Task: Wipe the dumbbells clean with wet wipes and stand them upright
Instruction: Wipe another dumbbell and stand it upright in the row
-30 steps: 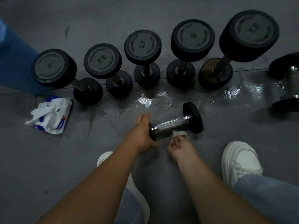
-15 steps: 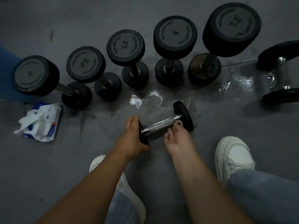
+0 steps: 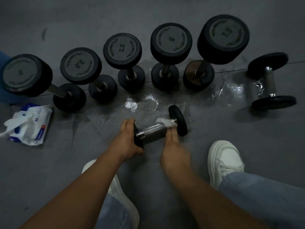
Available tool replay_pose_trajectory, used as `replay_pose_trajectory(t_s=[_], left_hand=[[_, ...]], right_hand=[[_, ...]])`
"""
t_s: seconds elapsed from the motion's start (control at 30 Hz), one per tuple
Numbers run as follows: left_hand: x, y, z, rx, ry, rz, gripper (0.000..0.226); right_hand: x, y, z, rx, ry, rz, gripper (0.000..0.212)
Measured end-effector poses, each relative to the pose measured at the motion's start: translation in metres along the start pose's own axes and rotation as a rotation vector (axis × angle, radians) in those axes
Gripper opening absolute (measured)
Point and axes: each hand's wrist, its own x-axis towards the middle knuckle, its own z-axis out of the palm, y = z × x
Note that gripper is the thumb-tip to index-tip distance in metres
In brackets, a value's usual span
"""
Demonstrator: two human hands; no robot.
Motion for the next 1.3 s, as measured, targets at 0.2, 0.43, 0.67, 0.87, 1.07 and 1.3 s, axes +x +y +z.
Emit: replay_pose_trajectory(t_s=[0.2,0.43,0.67,0.87,1.07,1.3], left_hand=[[0.002,0.000,-0.001,-0.012,-0.013,-0.007,0.125],[0.004,0.000,-0.003,-0.043,-0.020,-0.009,0.127],[0.003,0.002,-0.003,-0.035,-0.017,-0.020,0.124],[0.003,0.002,-0.005,-0.043,-0.020,-0.027,0.124],[0.002,0.003,-0.005,-0.032,-0.028,-0.025,0.125],[0.005,0.001,-0.005,-0.032,-0.034,-0.033,0.125]], right_hand=[[-0.007,0.019,0.007,0.173,0.174,-0.159,0.064],[0.033,-0.021,-0.016,0.131,0.196,-0.049,0.045],[0.060,-0.043,-0.045,-0.423,-0.076,-0.046,0.043],[0.049,-0.048,-0.040,-0.838,-0.070,-0.312,0.038],[0.032,-0.032,-0.046,-1.073,-0.031,-0.493,0.032],[0.044,-0.036,-0.057,-0.747,0.054,-0.403,0.030]])
